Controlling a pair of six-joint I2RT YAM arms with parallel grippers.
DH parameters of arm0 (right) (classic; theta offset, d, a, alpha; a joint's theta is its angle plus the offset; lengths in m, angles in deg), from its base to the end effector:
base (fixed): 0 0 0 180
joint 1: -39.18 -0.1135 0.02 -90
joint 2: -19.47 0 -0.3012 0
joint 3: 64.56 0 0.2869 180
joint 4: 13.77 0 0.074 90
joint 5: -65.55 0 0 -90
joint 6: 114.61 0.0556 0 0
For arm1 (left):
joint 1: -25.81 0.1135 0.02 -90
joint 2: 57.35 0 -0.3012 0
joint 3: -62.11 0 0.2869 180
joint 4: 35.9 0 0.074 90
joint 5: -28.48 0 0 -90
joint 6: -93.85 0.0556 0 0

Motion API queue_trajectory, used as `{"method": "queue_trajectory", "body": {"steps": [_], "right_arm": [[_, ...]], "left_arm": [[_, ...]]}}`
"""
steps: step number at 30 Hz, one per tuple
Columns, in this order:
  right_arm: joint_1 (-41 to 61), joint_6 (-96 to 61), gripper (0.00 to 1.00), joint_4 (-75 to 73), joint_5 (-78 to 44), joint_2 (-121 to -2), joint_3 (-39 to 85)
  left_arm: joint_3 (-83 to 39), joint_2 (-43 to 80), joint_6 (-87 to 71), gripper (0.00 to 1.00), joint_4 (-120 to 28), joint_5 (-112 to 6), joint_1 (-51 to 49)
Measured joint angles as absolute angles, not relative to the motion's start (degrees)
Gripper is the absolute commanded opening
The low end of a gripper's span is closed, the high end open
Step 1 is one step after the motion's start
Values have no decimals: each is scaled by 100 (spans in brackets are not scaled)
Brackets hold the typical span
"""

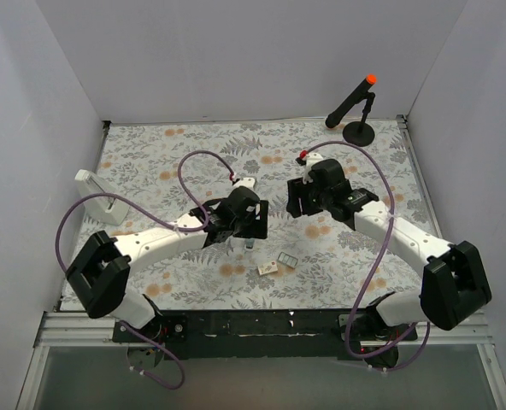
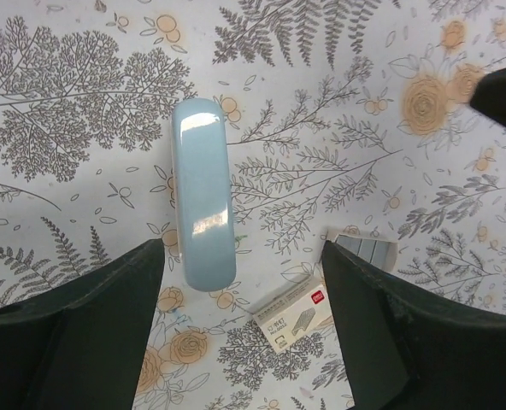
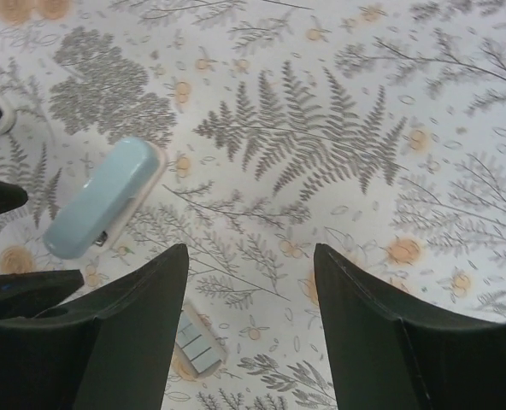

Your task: Load the staples into the stapler

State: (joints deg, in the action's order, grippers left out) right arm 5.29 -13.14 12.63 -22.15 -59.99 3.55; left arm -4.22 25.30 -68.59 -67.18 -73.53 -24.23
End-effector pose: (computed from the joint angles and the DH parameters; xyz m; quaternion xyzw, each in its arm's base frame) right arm 0.2882 0.1962 0.2738 -0.1832 0.8788 0.1864 0.3993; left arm 0.2294 -0.2558 0.2368 -0.2172 0.9022 -0.2683 0.2585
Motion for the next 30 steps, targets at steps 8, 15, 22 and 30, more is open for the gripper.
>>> {"method": "queue_trajectory", "body": {"steps": [8, 15, 22, 30], "right_arm": [[781, -1089, 68, 1464, -2774, -5487, -163], [875, -1082, 68, 1521, -2818, -5308, -360], [988, -1082, 68, 1528, -2820, -5214, -364], [1054, -1082, 68, 1490, -2816, -5207, -496]], "left_arm": [[-1110, 3382, -6984, 55, -7787, -7395, -2401], [-1314, 3723, -6988, 45, -8139, -7384, -2386], [-1375, 3809, -6988, 18, -8233, -7303, -2386], [-1342, 3852, -7016, 12, -8191, -7283, -2384]]}}
